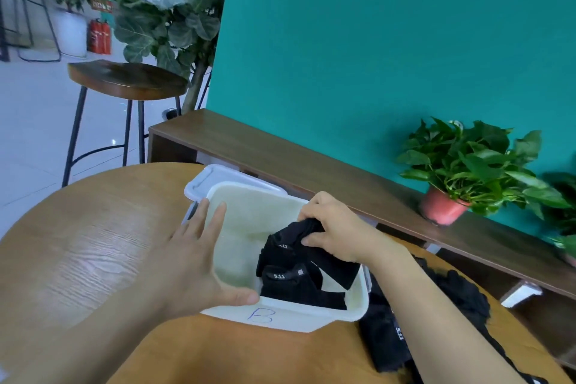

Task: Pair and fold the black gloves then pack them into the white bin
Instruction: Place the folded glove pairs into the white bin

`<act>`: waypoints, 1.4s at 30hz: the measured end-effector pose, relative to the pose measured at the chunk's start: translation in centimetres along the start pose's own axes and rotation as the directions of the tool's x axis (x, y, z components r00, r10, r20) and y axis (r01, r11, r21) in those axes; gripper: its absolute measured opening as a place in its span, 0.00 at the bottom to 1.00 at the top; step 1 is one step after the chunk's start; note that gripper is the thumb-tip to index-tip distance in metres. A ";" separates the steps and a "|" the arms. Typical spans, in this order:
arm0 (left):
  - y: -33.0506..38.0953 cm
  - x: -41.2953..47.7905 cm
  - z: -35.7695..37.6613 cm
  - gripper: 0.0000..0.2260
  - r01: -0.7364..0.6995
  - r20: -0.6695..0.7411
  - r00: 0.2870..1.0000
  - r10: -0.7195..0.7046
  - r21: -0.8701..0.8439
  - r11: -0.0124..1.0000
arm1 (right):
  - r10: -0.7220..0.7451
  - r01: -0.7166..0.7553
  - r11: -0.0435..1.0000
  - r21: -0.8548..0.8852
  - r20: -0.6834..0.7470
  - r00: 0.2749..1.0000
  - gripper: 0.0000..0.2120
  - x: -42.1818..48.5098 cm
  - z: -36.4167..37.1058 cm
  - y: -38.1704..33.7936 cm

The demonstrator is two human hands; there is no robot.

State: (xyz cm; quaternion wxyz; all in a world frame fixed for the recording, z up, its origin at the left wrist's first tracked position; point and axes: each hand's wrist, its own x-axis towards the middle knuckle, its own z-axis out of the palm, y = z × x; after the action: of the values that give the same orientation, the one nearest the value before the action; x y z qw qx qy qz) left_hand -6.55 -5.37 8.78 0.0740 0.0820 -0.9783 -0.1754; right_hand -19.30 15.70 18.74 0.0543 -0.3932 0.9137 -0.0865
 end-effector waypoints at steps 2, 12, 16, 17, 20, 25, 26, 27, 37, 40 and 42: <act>0.0 0.0 0.0 0.67 -0.009 0.003 1.000 0.009 0.010 1.000 | -0.034 0.034 0.999 -0.019 0.028 0.999 0.07 1.7 0.7 0.3; -0.1 0.0 -0.2 0.64 -0.038 0.021 0.999 0.039 -0.019 0.999 | -0.191 0.205 0.966 -0.155 0.103 0.976 0.10 5.3 4.6 2.2; -0.2 0.1 -0.2 0.64 -0.042 0.019 0.999 0.043 -0.042 0.998 | -0.174 0.195 0.970 -0.146 0.142 0.974 0.11 5.4 5.9 3.2; -0.3 0.1 -0.2 0.64 -0.042 0.021 0.999 0.043 -0.045 0.998 | -0.170 0.192 0.970 -0.147 0.151 0.974 0.11 5.4 6.2 3.4; -0.2 0.3 -0.2 0.65 -0.039 0.019 0.999 0.040 -0.054 0.998 | -0.150 0.178 0.973 -0.148 0.184 0.972 0.14 5.7 6.9 3.8; -0.2 0.9 -0.2 0.64 -0.038 0.027 0.999 0.039 -0.042 0.998 | -0.125 0.165 0.968 -0.188 0.211 0.969 0.20 6.0 7.5 4.6; -0.2 0.9 -0.3 0.64 -0.038 0.028 0.999 0.039 -0.039 0.999 | -0.120 0.163 0.967 -0.194 0.215 0.969 0.21 6.0 7.6 4.7; -0.2 0.9 -0.3 0.64 -0.038 0.028 0.999 0.039 -0.036 0.999 | -0.117 0.161 0.967 -0.198 0.217 0.969 0.23 5.9 7.7 4.8; -0.1 0.7 -0.4 0.64 -0.039 0.029 0.999 0.040 -0.029 0.999 | -0.124 0.122 0.980 -0.160 -0.004 0.992 0.30 3.3 6.1 3.7; -0.1 0.4 -0.4 0.66 -0.044 0.030 0.999 0.045 -0.016 0.999 | -0.084 0.073 0.989 -0.130 -0.080 0.993 0.28 2.0 6.2 3.2; -0.1 0.2 -0.3 0.66 -0.046 0.021 0.999 0.047 -0.006 0.999 | -0.065 0.057 0.994 -0.091 -0.087 0.994 0.26 1.2 6.7 2.9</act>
State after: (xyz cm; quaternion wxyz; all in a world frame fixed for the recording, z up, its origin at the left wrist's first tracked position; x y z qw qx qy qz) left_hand -6.65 -5.55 9.05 0.0679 0.0572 -0.9801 -0.1773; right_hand -21.04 16.04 11.56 -0.0067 -0.4187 0.9057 -0.0653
